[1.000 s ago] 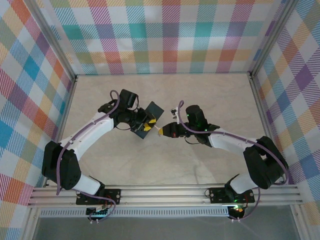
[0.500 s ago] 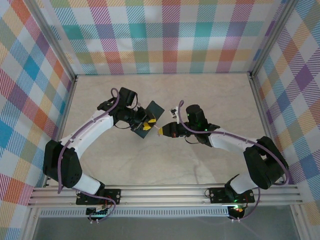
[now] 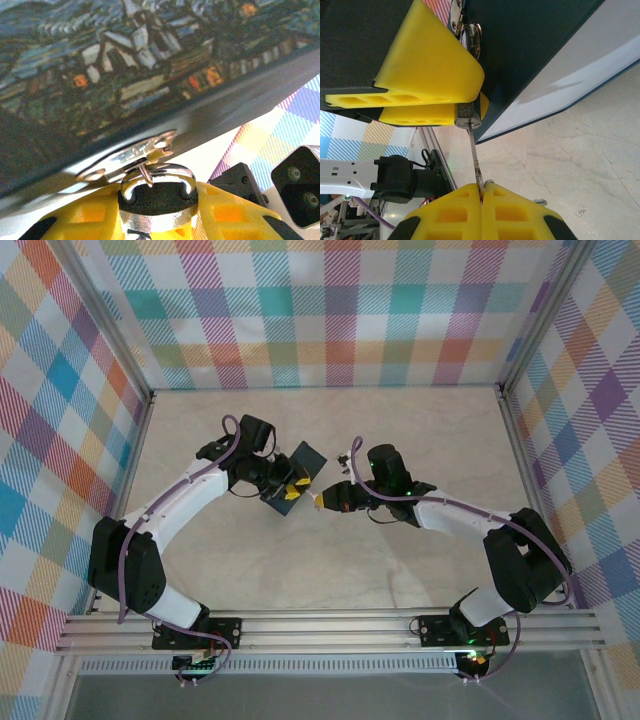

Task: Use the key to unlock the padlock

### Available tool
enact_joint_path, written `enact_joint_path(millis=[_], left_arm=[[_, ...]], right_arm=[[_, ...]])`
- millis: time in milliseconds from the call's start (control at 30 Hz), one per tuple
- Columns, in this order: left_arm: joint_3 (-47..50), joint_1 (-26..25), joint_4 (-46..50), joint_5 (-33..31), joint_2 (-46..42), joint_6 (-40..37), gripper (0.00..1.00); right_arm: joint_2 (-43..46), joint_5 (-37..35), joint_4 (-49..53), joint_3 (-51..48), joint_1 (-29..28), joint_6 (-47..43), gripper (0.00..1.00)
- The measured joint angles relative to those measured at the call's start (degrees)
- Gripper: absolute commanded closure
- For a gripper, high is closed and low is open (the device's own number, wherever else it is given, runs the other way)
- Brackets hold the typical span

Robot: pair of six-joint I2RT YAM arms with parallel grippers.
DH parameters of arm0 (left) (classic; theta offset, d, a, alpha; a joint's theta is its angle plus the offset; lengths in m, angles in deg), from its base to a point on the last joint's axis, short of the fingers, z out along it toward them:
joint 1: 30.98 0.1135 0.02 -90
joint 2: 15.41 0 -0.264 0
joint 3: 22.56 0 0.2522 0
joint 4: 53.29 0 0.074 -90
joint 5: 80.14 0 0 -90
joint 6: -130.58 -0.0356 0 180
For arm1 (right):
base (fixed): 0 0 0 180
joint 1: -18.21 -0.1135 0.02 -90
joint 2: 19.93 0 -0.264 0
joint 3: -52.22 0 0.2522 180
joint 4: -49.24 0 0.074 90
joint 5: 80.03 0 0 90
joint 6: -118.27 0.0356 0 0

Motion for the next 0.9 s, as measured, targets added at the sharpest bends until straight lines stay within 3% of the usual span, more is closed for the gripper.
enact_joint_path(millis=[333, 633, 900], left_arm=[[0.00, 0.35, -0.15, 0.07, 0.02, 1.75, 0.90], [0.00, 0.81, -0.37, 0.35, 0.02, 3.56, 0.90], [0.00, 1.05, -0.33, -0.07, 0.02, 3.63, 0.90]], right_arm=[[0.02, -1.07, 0.37, 0.13, -0.35, -2.01, 1.00], [1.60, -8.09, 2.80, 1.18, -1.88, -4.24, 1.00], [0.39, -7.28, 1.68, 1.70, -1.88, -4.00, 1.00]])
